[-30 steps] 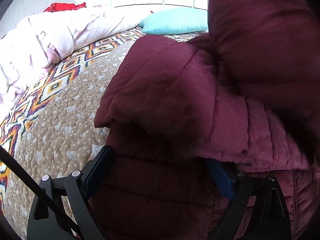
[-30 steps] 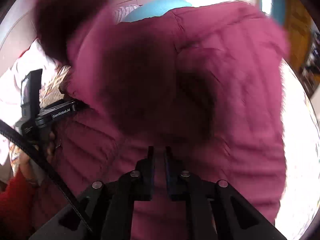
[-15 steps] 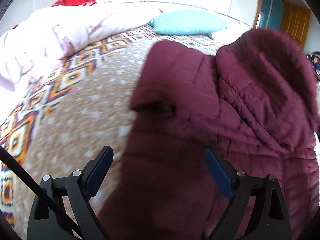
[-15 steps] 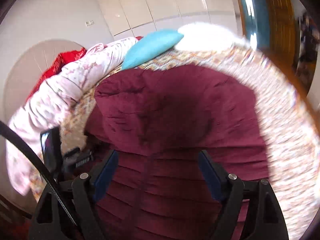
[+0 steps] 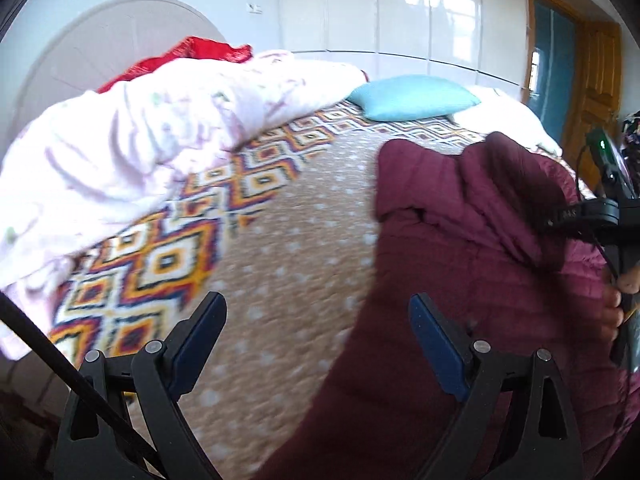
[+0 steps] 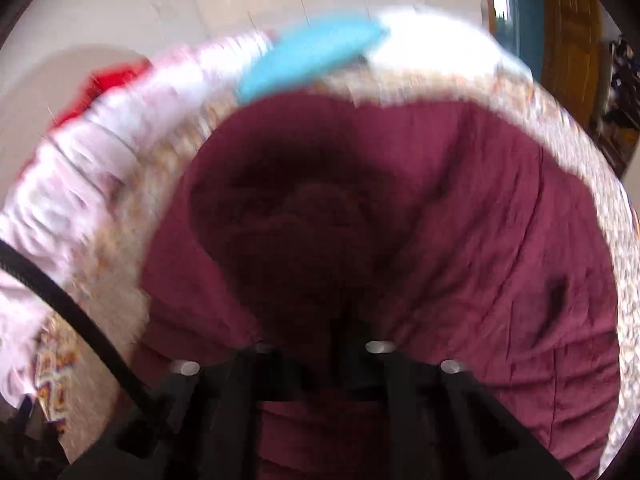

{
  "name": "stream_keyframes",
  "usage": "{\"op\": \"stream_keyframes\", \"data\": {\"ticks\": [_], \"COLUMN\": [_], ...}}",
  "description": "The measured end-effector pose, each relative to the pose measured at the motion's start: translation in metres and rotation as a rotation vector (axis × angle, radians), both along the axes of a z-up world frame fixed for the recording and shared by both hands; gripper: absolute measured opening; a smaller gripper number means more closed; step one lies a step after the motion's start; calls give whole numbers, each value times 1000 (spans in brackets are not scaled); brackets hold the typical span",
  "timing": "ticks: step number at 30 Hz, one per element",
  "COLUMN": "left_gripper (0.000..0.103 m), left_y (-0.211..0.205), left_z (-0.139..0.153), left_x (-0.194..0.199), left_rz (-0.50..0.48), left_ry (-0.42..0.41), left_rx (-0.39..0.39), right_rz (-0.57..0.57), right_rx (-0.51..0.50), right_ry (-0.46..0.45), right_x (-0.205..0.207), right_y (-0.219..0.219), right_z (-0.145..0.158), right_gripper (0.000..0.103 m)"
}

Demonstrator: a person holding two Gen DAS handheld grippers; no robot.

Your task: Fold large clothes

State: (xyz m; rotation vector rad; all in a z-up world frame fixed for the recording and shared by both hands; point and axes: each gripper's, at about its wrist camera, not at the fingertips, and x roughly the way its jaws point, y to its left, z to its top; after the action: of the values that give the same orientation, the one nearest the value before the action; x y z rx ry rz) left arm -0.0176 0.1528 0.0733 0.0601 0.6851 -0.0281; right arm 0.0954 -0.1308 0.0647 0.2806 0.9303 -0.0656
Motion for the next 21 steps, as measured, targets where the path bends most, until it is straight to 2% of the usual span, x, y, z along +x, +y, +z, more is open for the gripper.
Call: {"op": "stream_keyframes", "data": {"ticks": [2, 6, 8, 10, 12, 14, 15, 17, 20, 21], "left_gripper": [92, 92, 92, 92, 92, 92, 92, 92, 92, 92], "left_y": [9, 22, 23, 23, 24, 27, 28, 32, 38, 40], "left_z": [-6, -21, -31, -41, -48, -54, -57, -60, -59, -58], "left_x": [-8, -17, -16, -14, -15, -15, -15, -16, -17, -17], "left_rz": [16, 16, 25, 29, 38, 45, 50, 61, 72, 74], "left_ry": [7, 28, 39, 51, 63, 72, 72, 76, 78, 78], "left_rx": [20, -4, 11, 25, 37, 46, 50, 51, 33, 32], "right_rz": [0, -38, -79, -70, -34, -22, -22, -23, -51, -50], "right_rx": [-22, -95, -83, -70, -71, -66, -58, -38, -61, -65], "right_ry": [51, 97, 117, 134, 112, 81, 49, -49, -183, -198], "right_x": [-4, -25, -37, -39, -39, -49, -57, -75, -93, -90], "right_y": [-4, -21, -37, -42, -43, -42, -41, -40, -36, -32], "right_z": [-12, -20, -24, -28, -23, -8, 2, 23, 53, 57], "right_gripper": [10, 9, 10, 11, 18, 36, 41, 58, 59, 59]}}
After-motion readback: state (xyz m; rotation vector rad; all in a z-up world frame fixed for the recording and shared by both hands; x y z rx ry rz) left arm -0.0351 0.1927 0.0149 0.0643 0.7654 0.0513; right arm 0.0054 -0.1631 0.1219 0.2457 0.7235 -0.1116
